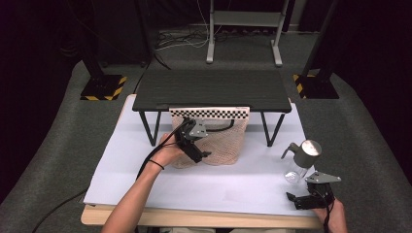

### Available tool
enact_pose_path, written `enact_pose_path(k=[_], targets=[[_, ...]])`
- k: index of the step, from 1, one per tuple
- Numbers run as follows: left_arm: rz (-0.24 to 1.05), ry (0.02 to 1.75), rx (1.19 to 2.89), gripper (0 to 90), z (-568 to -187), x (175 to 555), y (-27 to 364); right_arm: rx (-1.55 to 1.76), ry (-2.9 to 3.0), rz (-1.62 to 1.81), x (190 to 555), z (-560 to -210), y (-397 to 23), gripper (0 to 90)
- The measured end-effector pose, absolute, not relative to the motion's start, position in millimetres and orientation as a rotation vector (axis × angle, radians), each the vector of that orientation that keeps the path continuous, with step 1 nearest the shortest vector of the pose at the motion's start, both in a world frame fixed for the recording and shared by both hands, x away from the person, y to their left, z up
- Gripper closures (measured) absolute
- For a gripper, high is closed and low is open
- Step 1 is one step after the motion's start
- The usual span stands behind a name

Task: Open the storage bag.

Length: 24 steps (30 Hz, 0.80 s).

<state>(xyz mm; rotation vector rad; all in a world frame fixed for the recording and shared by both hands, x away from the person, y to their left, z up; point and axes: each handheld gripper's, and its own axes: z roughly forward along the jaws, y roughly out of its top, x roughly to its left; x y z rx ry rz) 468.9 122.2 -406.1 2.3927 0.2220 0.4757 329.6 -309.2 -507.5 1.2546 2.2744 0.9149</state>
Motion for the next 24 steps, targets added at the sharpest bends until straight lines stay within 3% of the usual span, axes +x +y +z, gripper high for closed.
enact_pose_path(k=[5,14,24], targets=[[0.444,0.241,2.407,0.0,-409.7,470.7,122.1,1.254,2.274,0.915,329.6,-507.6,-309.2,0.0],[0.205,0.306,2.382,0.0,-404.4,466.0,132.2,1.251,2.275,0.915,329.6,-507.6,-309.2,0.0],[0.055,0.317,2.379,0.0,-392.9,453.7,136.2,1.252,2.274,0.915,329.5,-507.6,-309.2,0.0]])
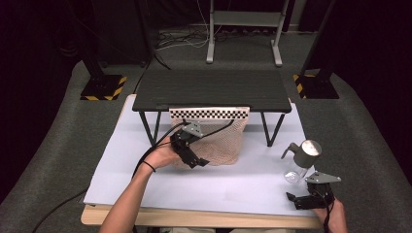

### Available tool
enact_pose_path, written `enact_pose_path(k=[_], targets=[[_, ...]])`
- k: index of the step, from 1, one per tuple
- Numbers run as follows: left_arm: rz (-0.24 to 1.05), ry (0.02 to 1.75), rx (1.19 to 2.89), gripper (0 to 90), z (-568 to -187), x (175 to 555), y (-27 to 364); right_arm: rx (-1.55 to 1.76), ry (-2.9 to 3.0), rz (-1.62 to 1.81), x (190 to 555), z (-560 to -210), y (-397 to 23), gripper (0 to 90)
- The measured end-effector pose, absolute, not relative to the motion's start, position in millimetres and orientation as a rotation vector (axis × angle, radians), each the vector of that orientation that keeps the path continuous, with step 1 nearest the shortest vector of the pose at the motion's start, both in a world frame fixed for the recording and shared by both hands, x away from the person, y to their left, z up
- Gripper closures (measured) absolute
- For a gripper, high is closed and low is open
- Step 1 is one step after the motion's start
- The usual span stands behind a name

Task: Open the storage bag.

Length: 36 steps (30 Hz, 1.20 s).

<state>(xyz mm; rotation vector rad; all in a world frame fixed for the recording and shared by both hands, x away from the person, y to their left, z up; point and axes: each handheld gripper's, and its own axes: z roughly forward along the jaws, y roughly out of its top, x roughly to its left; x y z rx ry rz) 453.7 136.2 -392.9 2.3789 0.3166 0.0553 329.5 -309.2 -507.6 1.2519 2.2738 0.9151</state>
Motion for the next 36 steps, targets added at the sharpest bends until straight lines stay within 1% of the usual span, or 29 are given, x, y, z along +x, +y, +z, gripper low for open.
enact_pose_path(k=[6,20,36], targets=[[0.012,0.308,2.389,0.0,-386.7,446.8,134.7,1.252,2.274,0.915,329.5,-507.6,-309.2,0.0],[-0.017,0.256,2.403,0.0,-380.5,439.7,132.0,1.25,2.278,0.917,329.9,-507.6,-309.4,0.0],[0.016,0.233,2.397,0.0,-378.6,434.3,132.0,1.249,2.28,0.916,330.1,-507.5,-309.4,0.0]])
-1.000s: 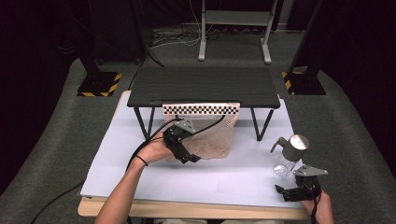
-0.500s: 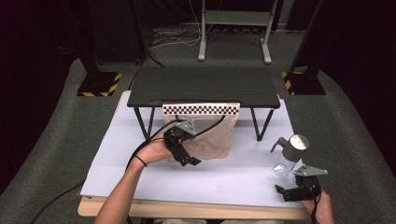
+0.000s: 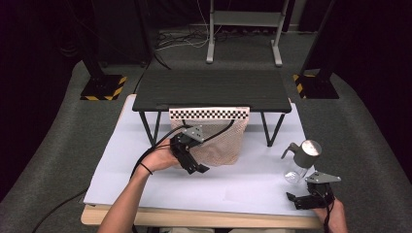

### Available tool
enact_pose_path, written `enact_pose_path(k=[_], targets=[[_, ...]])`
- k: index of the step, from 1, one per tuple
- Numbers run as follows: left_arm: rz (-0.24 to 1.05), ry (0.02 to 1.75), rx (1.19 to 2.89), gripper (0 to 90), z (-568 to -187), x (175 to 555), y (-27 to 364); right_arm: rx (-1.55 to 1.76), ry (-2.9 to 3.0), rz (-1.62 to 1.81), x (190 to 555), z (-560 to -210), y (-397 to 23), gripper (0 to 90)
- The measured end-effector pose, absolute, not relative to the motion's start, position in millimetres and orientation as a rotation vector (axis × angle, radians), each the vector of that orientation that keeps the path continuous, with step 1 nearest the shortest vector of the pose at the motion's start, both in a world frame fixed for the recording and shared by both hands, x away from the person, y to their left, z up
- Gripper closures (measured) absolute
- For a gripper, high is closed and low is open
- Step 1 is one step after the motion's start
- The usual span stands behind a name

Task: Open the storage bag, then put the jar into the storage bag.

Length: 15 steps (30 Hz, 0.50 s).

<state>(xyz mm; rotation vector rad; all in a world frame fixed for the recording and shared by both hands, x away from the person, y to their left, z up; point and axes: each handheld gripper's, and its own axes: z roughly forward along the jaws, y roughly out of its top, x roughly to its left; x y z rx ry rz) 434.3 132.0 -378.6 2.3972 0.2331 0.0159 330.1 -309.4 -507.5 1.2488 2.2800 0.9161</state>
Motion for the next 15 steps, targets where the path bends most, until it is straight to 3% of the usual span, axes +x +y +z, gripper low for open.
enact_pose_path(k=[15], targets=[[0.043,0.218,2.401,0.0,-378.9,433.0,131.9,1.25,2.272,0.909,329.2,-507.4,-308.6,0.0]])
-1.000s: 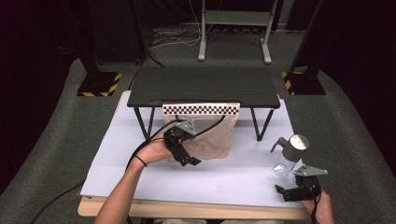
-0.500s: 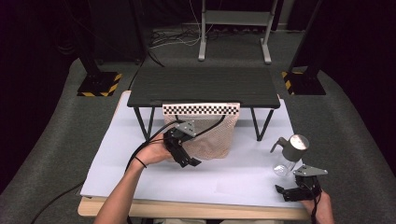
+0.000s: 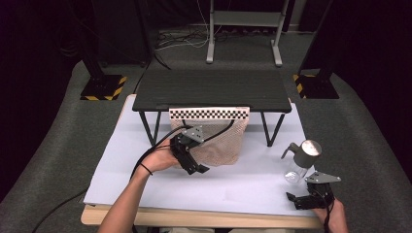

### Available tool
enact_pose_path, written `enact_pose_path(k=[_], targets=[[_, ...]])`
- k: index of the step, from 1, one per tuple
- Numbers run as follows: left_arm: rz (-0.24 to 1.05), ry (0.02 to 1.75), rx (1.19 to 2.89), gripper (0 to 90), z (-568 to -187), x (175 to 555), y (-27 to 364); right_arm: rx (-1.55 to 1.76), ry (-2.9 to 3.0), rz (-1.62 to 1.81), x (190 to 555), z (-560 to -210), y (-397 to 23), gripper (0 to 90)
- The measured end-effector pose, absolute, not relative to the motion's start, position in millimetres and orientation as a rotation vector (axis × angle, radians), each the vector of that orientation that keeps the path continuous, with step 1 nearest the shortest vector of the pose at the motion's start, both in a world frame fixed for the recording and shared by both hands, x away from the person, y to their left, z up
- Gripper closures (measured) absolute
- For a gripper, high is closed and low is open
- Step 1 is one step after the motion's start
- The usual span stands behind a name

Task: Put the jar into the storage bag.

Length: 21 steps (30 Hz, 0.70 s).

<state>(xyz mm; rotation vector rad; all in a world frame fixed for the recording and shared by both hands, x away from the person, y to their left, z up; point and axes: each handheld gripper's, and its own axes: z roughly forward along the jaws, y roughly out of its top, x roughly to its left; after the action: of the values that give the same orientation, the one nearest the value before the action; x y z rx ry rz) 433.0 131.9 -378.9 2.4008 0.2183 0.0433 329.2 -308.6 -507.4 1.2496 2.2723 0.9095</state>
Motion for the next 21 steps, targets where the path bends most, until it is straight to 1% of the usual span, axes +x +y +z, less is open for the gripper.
enact_pose_path(k=[21], targets=[[0.052,0.194,2.397,0.0,-377.6,430.9,132.0,1.267,2.249,0.881,328.0,-504.9,-306.0,0.0]])
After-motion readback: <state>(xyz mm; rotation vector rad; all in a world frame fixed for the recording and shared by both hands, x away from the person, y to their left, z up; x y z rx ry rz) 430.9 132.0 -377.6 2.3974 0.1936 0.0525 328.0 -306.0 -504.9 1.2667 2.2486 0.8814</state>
